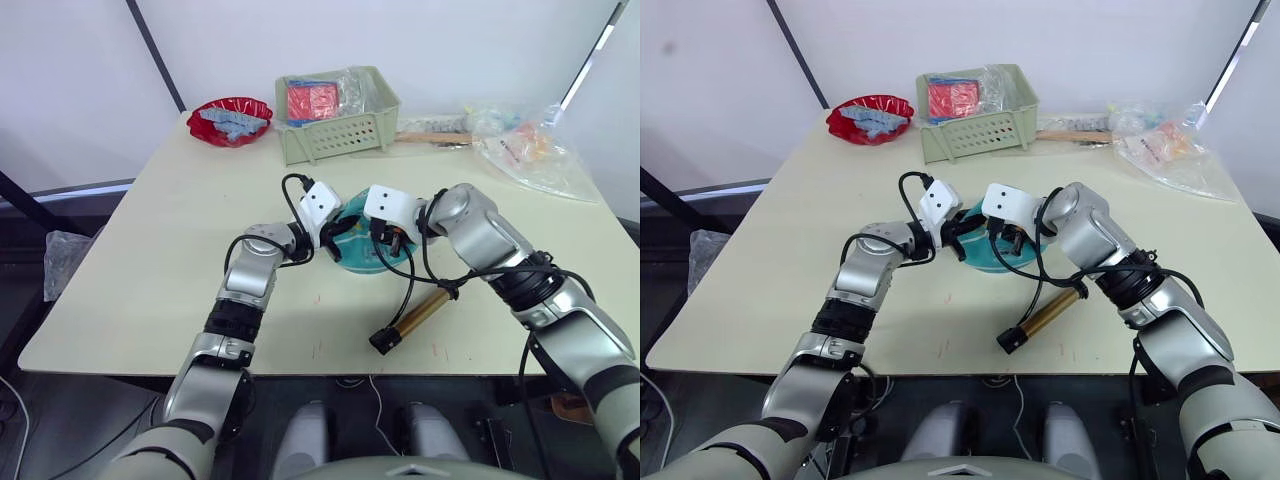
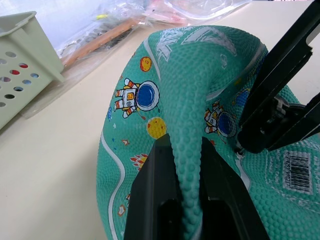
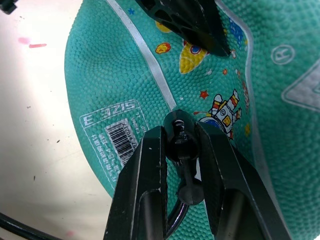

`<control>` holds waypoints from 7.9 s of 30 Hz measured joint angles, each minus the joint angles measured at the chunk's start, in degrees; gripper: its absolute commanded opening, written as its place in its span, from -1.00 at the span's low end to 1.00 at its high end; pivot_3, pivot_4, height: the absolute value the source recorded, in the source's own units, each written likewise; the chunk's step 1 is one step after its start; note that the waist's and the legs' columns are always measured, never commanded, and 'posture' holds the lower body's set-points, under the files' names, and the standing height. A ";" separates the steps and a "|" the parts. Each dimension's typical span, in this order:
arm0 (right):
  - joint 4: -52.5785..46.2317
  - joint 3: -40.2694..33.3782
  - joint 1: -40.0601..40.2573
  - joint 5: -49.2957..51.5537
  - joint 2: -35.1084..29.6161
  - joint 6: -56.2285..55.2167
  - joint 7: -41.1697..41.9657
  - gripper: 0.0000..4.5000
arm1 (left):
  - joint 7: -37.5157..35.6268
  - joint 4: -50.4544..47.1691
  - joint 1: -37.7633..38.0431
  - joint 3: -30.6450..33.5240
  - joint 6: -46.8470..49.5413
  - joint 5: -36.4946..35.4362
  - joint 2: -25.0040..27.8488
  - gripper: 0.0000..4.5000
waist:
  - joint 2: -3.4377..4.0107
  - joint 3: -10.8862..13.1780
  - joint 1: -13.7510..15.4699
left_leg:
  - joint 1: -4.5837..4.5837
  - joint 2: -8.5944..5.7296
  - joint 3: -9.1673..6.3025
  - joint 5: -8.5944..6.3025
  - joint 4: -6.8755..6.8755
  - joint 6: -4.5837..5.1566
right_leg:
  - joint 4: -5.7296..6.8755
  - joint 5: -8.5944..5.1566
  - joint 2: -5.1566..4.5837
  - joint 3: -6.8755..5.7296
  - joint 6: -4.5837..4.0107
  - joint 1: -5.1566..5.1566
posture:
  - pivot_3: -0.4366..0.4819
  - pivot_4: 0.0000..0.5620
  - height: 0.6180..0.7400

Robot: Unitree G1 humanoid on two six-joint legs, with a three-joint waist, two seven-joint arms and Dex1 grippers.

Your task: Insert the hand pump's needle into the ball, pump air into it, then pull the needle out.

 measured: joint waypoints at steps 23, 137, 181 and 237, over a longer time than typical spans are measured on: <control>9.14 -1.27 2.68 -6.31 6.47 -7.38 -1.09 -0.85 | 0.16 0.66 1.13 0.21 1.31 0.94 0.21 -1.00 | -0.34 -1.44 -0.64 | 0.95 0.16 -0.04 -0.01 -0.84 -0.02 | -0.14 -0.31 -0.06 0.18 -0.14 0.45 | -0.05 -0.47 0.96; -20.96 -62.49 77.07 48.08 -2.38 -53.04 13.39 1.00 | -9.82 -16.62 18.56 12.57 2.48 -18.95 14.65 0.99 | 0.56 1.77 1.10 | -0.81 -0.90 -1.42 0.04 -0.57 0.00 | -0.44 -0.41 -0.69 -0.72 0.49 -0.07 | -0.05 -0.47 0.96; 2.80 -65.22 73.82 45.55 -10.61 -61.38 19.49 1.00 | -17.62 -4.95 42.93 24.04 -18.39 -21.17 23.04 0.99 | 0.01 2.09 0.88 | 0.00 -0.50 -0.03 0.02 -0.64 0.01 | 0.21 -0.56 -0.77 0.53 0.26 -0.29 | -0.05 -0.47 0.96; -19.27 -61.57 80.17 50.28 -11.15 -52.23 25.87 1.00 | 6.48 -35.21 14.82 -23.32 35.32 -7.88 -0.53 0.99 | -0.10 2.16 0.94 | -0.13 -0.72 -0.20 0.03 -0.32 0.01 | 0.29 -0.60 -0.50 0.53 0.37 -0.18 | -0.05 -0.47 0.96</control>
